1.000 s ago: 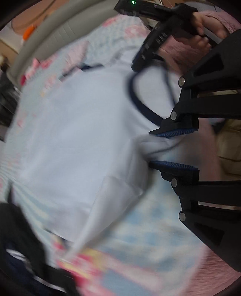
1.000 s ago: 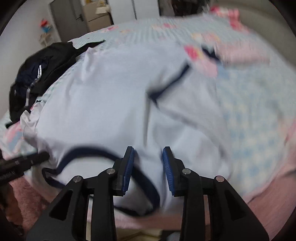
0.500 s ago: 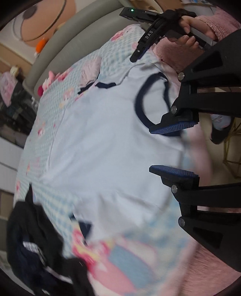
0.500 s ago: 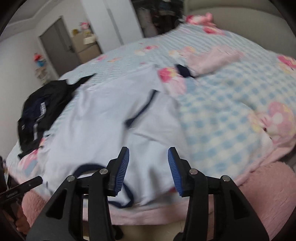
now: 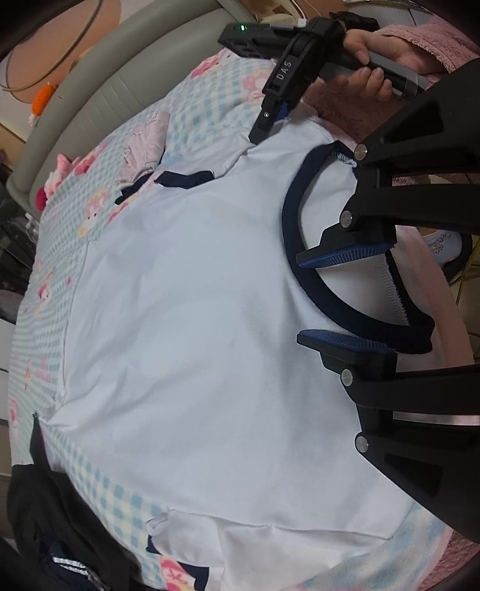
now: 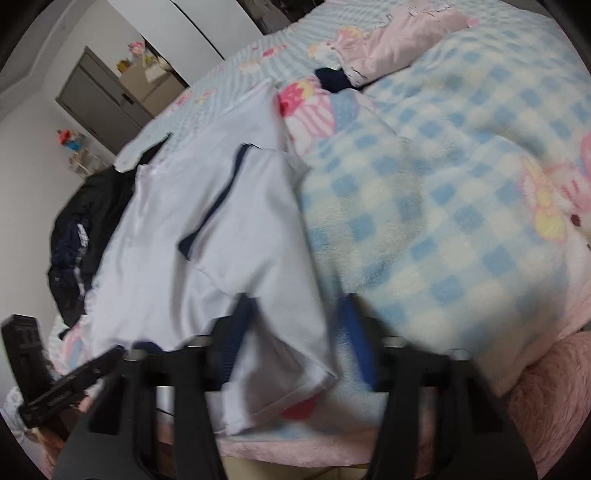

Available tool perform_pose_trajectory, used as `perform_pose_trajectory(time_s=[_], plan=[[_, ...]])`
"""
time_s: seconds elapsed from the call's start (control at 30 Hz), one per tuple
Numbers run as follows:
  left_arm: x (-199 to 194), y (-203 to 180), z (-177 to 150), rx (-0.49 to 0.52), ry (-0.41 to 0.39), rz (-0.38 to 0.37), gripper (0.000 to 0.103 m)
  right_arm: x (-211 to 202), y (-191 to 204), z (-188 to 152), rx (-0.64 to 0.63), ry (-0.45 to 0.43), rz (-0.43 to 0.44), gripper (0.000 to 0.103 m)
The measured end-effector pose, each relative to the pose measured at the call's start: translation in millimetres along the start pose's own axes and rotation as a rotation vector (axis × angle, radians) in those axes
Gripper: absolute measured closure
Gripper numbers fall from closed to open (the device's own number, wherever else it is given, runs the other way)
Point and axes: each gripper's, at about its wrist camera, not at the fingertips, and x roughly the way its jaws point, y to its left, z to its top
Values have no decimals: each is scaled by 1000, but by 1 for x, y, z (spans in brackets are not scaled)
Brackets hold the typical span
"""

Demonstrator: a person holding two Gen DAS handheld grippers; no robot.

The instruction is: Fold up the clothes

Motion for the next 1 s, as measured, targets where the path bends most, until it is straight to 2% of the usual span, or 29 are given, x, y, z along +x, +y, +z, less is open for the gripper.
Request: perform_pose_trajectory(time_s=[0.07, 0.17, 0.27, 0.3, 0.33, 0.37, 0.4, 0.5, 0.6, 0.67, 0.73, 0.83, 0.87, 0.9, 1.0], plan=[[3, -1, -1, 3, 7, 9, 66, -5, 5, 0, -25, -19, 14, 82], [8, -3, -2, 8, 17, 23, 66, -3, 3, 1, -5, 2, 56, 78], [8, -2, -1, 3, 21, 27, 66, 17, -8, 5, 64, 86, 129, 51], [7, -2, 0, 3, 18, 29, 66, 25, -12, 7, 87, 109, 144, 51], [5, -3, 1, 5, 14, 34, 66, 29, -16, 8, 105, 118, 142, 61], [4, -4, 2, 7, 9, 40, 66, 29, -19, 9, 120, 114, 123, 86], [2, -5, 3, 10, 1, 48, 66, 26, -19, 9, 118, 98, 112, 94], [-4, -7, 6, 30, -22, 72, 64, 1, -7, 4, 40, 14, 79, 99], [-3, -10, 7, 45, -20, 58, 57, -14, 15, -3, -93, -55, -46, 100], [-3, -16, 9, 50, -28, 31, 57, -9, 14, -5, -103, -48, -89, 100], [-3, -21, 10, 55, -35, 4, 57, 3, 7, -4, -71, 12, -68, 100], [-3, -29, 12, 63, -46, -36, 57, -4, 1, -9, -23, 12, -25, 81], [-4, -32, 12, 65, -49, -50, 57, -8, 0, -11, -7, 6, -12, 64], [-4, -34, 13, 67, -53, -63, 57, -12, -1, -13, 9, 0, 2, 56], [-4, -42, 15, 75, -63, -104, 58, -24, -6, -20, 56, -18, 43, 55]])
